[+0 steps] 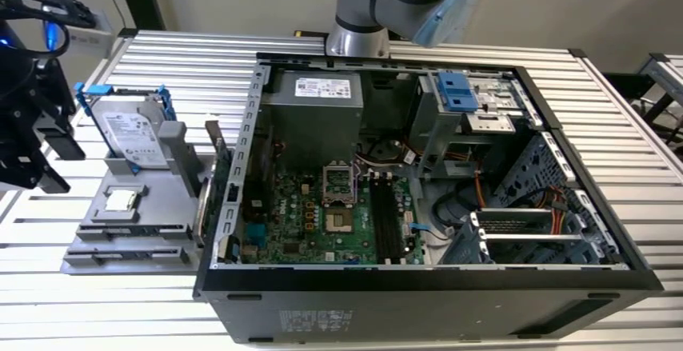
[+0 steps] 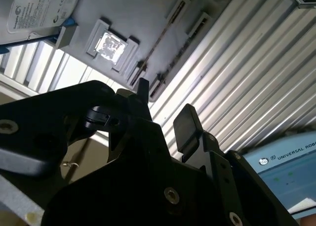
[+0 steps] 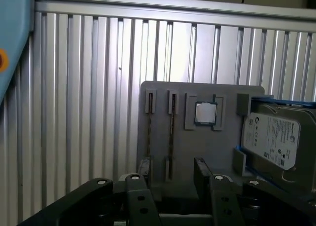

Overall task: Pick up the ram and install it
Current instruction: 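Pick up the ram and move it above insertion slot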

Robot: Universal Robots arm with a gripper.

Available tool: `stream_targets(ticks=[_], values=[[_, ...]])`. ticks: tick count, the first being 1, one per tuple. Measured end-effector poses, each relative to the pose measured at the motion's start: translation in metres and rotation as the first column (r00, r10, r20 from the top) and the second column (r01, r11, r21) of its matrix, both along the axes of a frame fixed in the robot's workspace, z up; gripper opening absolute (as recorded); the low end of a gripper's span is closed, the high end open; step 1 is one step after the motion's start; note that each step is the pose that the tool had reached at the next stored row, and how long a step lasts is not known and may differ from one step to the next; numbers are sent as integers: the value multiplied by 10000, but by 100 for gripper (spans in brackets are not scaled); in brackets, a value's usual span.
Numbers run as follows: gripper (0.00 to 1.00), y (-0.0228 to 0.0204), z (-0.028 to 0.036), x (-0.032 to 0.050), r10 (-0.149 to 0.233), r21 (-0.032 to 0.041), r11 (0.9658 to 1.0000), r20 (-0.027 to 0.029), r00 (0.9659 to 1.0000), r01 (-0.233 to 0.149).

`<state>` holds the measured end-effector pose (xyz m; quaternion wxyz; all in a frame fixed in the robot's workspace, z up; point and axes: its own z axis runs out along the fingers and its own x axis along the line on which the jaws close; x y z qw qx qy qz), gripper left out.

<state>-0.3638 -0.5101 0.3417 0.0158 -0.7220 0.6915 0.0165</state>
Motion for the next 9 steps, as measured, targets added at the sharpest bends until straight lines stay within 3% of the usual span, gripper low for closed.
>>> stream_targets(ticks=[9], values=[[100, 0, -94, -1, 0, 0, 10000, 1, 10000, 0]])
